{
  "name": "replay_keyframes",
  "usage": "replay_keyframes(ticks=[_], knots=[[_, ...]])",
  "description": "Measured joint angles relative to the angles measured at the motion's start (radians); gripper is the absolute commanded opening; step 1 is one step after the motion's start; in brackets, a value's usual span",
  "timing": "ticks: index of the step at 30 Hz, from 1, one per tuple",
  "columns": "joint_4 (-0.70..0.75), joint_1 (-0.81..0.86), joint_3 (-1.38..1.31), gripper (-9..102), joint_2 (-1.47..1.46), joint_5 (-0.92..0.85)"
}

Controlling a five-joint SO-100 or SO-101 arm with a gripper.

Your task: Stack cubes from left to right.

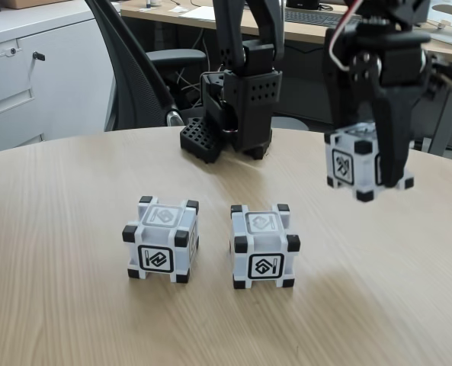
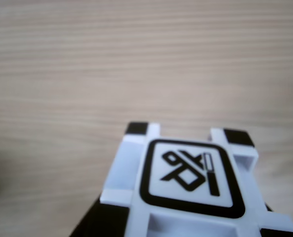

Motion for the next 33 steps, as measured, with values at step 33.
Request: replay_keyframes(ticks=[33], knots=[[-0.005, 0.609, 0.0, 0, 0.11, -0.405]])
